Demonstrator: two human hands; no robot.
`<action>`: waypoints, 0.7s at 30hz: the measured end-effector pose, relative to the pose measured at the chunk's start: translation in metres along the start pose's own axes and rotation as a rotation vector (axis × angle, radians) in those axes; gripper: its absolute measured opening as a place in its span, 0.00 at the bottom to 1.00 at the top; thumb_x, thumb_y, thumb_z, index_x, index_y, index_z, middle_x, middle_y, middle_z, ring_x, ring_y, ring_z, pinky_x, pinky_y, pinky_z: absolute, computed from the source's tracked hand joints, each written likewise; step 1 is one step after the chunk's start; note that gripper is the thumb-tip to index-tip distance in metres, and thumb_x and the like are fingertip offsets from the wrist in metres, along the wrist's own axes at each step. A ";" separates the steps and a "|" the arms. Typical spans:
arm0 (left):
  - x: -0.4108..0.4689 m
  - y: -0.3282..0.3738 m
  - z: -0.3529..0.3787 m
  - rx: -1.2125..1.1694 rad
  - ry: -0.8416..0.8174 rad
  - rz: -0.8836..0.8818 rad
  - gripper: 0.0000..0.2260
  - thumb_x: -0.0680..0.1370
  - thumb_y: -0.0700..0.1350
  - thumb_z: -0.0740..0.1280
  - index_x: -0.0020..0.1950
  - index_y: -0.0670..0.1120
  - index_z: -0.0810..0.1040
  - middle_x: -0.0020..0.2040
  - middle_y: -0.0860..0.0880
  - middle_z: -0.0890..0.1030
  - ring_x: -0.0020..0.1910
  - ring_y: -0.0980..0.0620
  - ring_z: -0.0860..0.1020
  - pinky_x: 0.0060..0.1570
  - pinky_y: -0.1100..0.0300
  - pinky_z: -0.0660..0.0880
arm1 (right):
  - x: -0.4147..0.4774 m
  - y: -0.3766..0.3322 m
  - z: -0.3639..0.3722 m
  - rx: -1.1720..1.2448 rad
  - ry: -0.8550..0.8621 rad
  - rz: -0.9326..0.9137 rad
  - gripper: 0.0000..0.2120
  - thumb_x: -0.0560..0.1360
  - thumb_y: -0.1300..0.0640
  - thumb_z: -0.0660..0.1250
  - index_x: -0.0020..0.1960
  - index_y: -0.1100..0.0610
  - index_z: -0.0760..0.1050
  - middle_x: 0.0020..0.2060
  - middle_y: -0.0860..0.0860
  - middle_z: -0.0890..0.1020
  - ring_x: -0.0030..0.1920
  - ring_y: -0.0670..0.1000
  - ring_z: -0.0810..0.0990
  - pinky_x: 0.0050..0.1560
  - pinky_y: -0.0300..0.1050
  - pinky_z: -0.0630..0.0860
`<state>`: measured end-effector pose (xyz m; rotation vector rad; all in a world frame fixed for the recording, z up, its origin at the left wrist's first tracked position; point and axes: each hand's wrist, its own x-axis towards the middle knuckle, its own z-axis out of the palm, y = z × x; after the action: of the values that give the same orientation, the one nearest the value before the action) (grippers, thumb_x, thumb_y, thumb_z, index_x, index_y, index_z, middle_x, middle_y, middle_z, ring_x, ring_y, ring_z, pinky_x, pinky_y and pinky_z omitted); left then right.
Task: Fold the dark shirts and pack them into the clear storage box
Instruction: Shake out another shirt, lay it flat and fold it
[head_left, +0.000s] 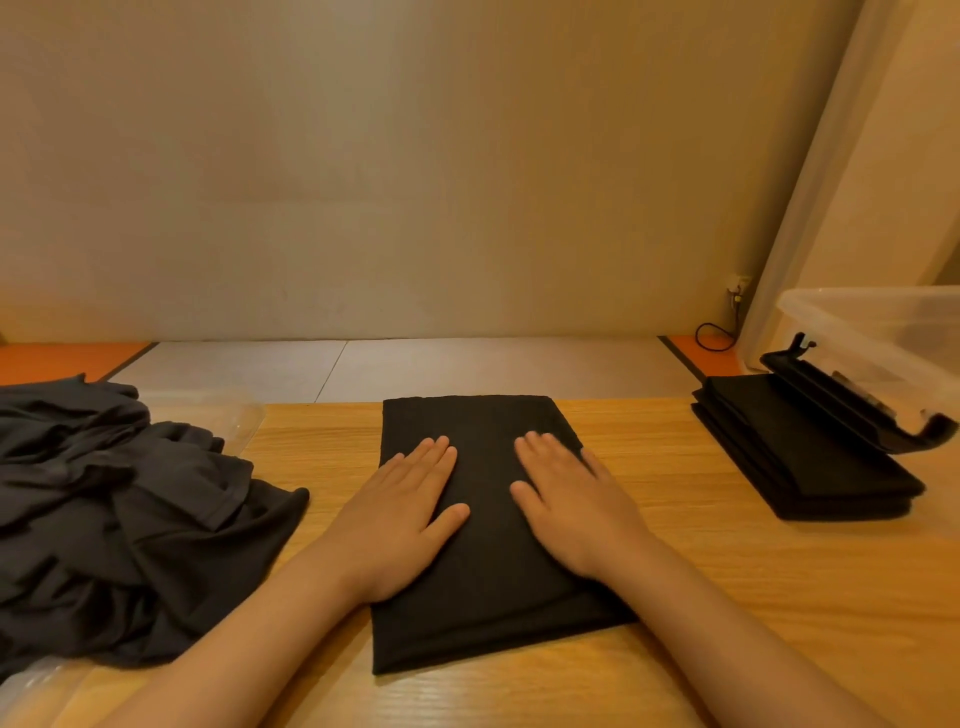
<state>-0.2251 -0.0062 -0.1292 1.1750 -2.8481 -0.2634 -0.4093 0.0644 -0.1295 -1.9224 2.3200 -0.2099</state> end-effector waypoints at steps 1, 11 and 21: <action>0.000 0.001 -0.001 -0.008 -0.002 -0.002 0.32 0.79 0.64 0.44 0.79 0.52 0.39 0.79 0.56 0.40 0.76 0.61 0.39 0.73 0.64 0.37 | 0.002 0.012 -0.002 0.011 -0.004 0.049 0.27 0.83 0.45 0.45 0.79 0.49 0.43 0.78 0.45 0.45 0.77 0.45 0.42 0.76 0.50 0.41; -0.037 0.025 -0.016 -0.342 0.276 0.033 0.23 0.84 0.52 0.52 0.78 0.57 0.51 0.74 0.65 0.50 0.70 0.71 0.43 0.66 0.75 0.38 | -0.052 -0.013 -0.027 0.104 0.214 -0.141 0.26 0.84 0.49 0.46 0.79 0.48 0.42 0.77 0.41 0.43 0.73 0.38 0.35 0.72 0.41 0.33; -0.068 0.055 0.015 0.025 0.057 -0.032 0.27 0.83 0.57 0.43 0.78 0.49 0.36 0.79 0.53 0.38 0.76 0.59 0.36 0.76 0.57 0.39 | -0.076 -0.030 0.009 -0.044 -0.011 -0.129 0.26 0.82 0.42 0.38 0.78 0.47 0.39 0.77 0.42 0.42 0.74 0.39 0.36 0.74 0.45 0.35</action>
<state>-0.2167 0.0821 -0.1330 1.2129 -2.7943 -0.1933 -0.3649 0.1333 -0.1324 -2.0912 2.2136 -0.1611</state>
